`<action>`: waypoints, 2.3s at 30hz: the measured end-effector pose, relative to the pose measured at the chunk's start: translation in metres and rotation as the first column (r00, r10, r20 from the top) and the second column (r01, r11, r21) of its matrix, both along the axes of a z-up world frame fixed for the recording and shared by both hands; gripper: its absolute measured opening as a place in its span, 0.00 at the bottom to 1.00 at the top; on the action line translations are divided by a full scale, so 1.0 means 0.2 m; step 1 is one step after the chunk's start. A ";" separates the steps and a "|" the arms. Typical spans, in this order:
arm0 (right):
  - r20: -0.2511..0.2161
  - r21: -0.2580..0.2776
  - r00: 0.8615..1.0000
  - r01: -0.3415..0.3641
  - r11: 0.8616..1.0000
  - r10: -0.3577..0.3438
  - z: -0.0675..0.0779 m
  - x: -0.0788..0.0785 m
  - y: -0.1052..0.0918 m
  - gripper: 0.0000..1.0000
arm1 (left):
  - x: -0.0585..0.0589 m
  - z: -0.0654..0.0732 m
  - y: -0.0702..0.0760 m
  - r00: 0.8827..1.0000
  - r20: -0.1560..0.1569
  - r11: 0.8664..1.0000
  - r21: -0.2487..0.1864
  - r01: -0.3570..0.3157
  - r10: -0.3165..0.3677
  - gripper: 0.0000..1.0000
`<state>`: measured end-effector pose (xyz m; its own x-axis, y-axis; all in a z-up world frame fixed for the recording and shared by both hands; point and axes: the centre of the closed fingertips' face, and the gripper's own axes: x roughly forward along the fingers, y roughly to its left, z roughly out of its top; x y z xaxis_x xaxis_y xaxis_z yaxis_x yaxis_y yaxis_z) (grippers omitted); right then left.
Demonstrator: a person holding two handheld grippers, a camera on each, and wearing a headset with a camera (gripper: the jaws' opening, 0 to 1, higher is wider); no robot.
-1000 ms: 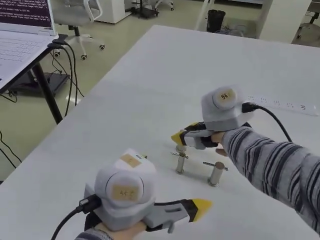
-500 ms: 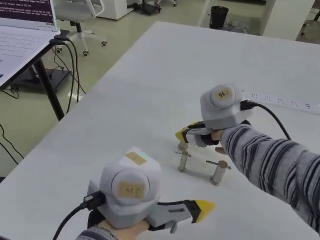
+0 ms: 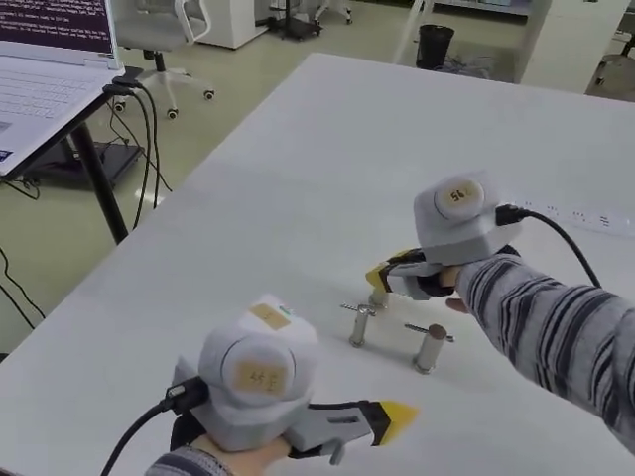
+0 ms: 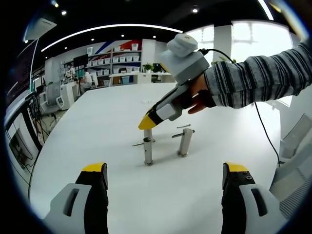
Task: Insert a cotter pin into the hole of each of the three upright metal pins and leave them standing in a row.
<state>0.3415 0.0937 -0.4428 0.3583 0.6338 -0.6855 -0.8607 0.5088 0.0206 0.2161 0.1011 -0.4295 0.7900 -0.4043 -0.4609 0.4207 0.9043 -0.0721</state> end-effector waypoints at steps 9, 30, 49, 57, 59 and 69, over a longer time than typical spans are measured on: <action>-0.005 -0.047 0.997 0.070 0.996 -0.071 0.01 -0.02 -0.30 0.09 | 0.00 0.01 -0.04 1.000 0.009 1.000 -0.001 0.029 -0.029 0.98; -0.028 -0.103 0.986 0.162 0.981 -0.166 -0.03 -0.22 -0.80 0.09 | -0.02 0.01 -0.07 0.998 0.011 0.998 0.014 0.065 -0.066 0.98; -0.041 -0.086 0.993 0.104 0.991 -0.108 -0.05 -0.52 -0.74 0.09 | -0.02 0.02 -0.08 0.997 0.015 0.997 0.022 0.079 -0.080 0.98; -0.023 -0.080 0.999 0.032 0.996 -0.034 -0.04 -0.61 -0.61 0.09 | -0.03 0.02 -0.09 0.996 0.019 0.996 0.027 0.086 -0.087 0.97; -0.021 -0.078 1.000 0.019 0.997 -0.021 -0.04 -0.62 -0.58 0.09 | -0.03 0.02 -0.09 0.996 0.020 0.996 0.027 0.086 -0.087 0.97; -0.025 -0.040 1.000 0.004 0.999 -0.005 -0.03 -0.65 -0.47 0.09 | -0.03 0.03 -0.09 0.996 0.023 0.996 0.020 0.090 -0.090 0.97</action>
<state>0.2116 -0.0009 -0.4496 0.3433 0.6042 -0.7191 -0.8579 0.5133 0.0217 0.2108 0.0829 -0.4233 0.7615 -0.4657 -0.4508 0.5018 0.8638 -0.0447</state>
